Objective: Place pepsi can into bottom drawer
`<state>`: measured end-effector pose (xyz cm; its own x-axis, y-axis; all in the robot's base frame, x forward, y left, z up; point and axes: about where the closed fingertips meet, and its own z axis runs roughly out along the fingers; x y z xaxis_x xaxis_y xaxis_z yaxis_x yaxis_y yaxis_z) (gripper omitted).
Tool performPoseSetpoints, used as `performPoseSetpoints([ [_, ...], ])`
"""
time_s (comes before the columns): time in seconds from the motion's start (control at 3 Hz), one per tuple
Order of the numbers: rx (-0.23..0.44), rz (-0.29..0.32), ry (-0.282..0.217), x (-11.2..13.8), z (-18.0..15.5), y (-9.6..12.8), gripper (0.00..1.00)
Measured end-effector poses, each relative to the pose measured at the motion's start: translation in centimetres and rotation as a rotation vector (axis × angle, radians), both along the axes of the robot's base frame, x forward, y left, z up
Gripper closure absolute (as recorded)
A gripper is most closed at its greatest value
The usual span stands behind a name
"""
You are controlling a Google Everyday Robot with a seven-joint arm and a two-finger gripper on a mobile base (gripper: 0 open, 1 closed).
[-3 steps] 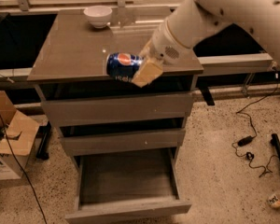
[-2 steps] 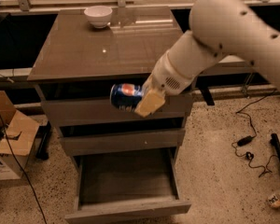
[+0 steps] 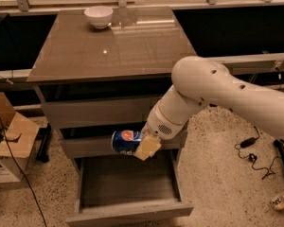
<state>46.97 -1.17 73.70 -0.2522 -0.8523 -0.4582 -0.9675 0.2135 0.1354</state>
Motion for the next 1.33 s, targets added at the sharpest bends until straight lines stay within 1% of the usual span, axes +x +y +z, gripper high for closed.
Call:
performPoseSetpoints([
  [0.33, -0.01, 0.005, 0.012, 1.0, -1.5, 0.6, 1.0],
  [0.67, -0.004, 0.003, 0.056, 1.9, -5.9, 1.5, 1.0],
  [1.0, 0.004, -0.016, 0.097, 2.8, -10.4, 1.6, 1.0],
  [1.33, 0.025, -0.037, 0.137, 3.5, -14.9, 1.6, 1.0],
])
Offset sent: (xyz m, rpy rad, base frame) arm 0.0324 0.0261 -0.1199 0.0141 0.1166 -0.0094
